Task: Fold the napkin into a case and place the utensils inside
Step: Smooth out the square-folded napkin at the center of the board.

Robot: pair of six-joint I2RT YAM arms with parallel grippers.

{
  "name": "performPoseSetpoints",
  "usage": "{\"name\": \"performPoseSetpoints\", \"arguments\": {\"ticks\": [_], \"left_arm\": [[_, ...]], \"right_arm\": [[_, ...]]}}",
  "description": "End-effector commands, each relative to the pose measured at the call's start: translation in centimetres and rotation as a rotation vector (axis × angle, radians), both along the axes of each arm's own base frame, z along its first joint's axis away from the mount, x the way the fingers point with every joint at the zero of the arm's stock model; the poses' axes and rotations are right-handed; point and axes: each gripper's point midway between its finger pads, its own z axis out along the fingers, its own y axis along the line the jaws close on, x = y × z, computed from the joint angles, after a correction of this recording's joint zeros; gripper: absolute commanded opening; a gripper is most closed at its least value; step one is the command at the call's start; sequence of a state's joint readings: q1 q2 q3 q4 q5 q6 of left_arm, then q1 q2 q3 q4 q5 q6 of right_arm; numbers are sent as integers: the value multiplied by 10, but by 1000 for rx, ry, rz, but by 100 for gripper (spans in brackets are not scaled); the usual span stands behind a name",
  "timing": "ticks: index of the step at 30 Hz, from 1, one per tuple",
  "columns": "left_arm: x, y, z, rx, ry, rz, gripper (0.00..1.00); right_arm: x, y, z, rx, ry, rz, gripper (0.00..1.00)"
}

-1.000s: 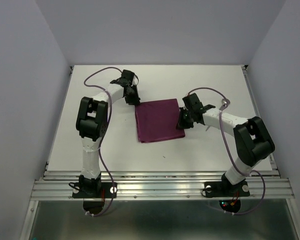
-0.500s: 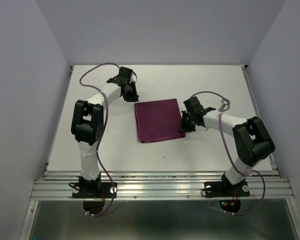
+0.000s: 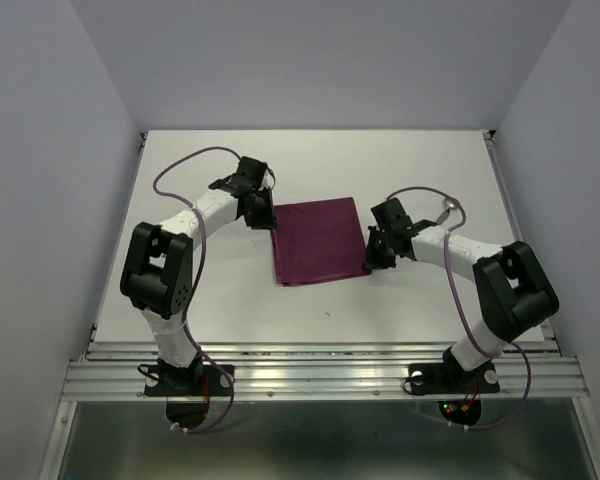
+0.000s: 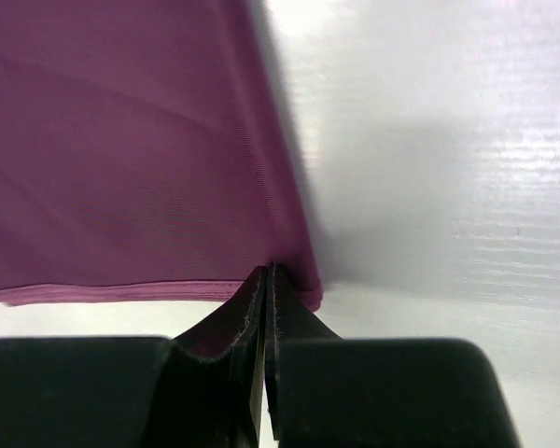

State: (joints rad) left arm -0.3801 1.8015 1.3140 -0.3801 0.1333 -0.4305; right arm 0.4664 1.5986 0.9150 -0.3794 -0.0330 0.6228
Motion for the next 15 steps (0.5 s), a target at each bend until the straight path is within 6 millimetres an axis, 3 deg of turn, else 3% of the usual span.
{"name": "performPoseSetpoints", "arguments": {"ticks": [1, 5, 10, 15], "left_arm": [[-31, -5, 16, -19, -18, -21, 29], [-59, 5, 2, 2, 33, -11, 29], [-80, 17, 2, 22, 45, 1, 30], [-91, 30, -5, 61, 59, 26, 30]], "right_arm": [[-12, 4, -21, 4, 41, -17, 3], [-24, 26, -30, 53, 67, 1, 3], [-41, 57, -37, 90, 88, 27, 4], [-36, 60, -37, 80, 66, 9, 4]]}}
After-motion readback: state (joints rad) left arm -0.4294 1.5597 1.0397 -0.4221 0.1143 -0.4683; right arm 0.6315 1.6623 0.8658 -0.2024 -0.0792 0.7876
